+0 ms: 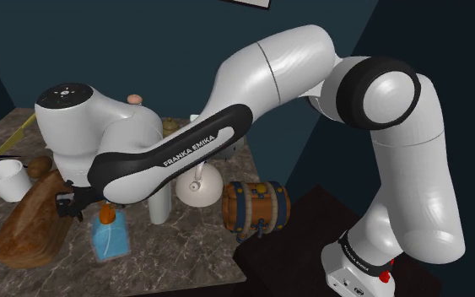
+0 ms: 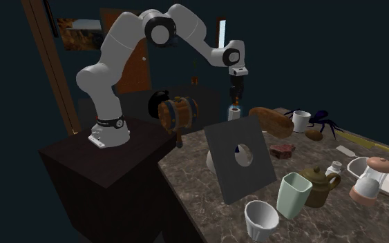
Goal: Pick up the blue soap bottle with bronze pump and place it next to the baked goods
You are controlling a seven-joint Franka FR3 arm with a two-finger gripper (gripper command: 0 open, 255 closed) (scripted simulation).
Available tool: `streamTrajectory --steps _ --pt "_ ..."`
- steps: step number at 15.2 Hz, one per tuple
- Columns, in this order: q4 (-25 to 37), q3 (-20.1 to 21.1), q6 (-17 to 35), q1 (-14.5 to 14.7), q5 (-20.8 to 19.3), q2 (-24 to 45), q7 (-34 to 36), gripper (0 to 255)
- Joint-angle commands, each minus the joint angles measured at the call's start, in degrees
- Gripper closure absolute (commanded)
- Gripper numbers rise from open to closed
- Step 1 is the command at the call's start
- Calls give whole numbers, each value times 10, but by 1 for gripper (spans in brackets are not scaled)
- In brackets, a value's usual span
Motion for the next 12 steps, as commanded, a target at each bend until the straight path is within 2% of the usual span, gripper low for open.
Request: streamTrajectory --steps 1,5,12 --pt "0 0 0 0 0 0 0 0" --pt "6 17 -45 -9 23 -42 -12 0" --pt "6 17 -45 -9 23 -42 -12 0"
